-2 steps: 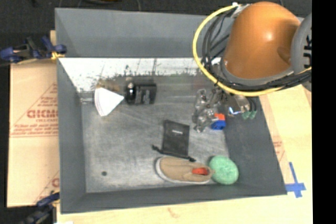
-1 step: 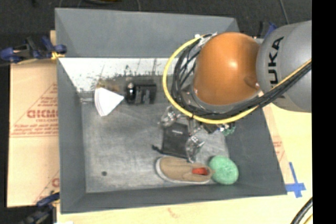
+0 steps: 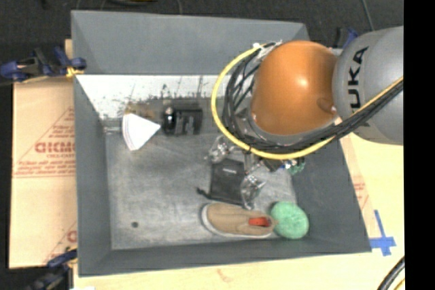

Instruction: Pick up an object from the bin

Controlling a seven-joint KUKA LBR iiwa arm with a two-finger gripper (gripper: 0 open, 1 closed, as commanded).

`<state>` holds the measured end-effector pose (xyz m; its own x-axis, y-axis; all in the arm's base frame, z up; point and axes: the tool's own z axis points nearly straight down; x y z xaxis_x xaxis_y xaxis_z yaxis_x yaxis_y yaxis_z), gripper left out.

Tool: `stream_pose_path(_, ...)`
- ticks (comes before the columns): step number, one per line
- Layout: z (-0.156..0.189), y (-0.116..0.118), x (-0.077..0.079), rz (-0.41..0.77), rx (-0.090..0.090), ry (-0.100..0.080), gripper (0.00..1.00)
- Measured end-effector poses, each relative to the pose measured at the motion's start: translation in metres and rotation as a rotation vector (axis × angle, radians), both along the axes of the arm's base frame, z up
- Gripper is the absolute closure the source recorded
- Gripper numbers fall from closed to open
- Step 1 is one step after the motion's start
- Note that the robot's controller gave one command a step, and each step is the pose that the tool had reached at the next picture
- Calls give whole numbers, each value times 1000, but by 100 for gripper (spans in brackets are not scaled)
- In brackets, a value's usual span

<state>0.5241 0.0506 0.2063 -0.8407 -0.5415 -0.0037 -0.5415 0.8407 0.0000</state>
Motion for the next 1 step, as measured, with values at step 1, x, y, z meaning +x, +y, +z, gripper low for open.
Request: stream_pose_path(1,-128,-11,5,41,-1,-1,100)
